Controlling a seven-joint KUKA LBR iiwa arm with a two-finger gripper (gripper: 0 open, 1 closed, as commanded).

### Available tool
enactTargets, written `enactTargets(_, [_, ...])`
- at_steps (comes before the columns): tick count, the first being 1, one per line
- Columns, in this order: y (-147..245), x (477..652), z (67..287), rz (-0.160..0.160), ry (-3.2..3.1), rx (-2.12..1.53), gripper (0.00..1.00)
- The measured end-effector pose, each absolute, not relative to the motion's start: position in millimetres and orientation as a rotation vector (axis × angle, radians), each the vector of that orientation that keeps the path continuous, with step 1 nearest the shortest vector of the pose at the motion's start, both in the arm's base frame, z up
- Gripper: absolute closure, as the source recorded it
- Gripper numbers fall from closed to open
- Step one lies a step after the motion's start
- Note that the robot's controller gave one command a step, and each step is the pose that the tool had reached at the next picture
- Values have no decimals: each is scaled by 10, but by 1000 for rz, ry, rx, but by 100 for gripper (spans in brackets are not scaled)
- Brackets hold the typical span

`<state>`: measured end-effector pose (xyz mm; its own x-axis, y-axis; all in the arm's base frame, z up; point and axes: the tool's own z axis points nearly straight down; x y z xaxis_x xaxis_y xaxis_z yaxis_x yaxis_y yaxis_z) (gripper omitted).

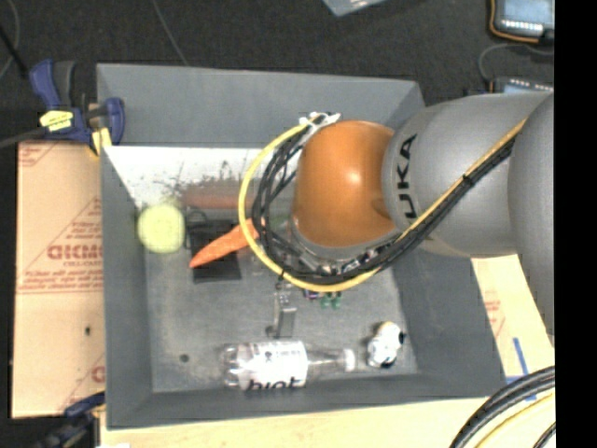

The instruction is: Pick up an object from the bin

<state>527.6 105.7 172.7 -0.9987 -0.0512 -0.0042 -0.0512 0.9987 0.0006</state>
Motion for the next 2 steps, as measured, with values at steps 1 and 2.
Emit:
enactTargets(1, [1242,5606,1351,3,3130,-83,0])
enactTargets(2, [1263,5839,1255,0,3131,-224,0])
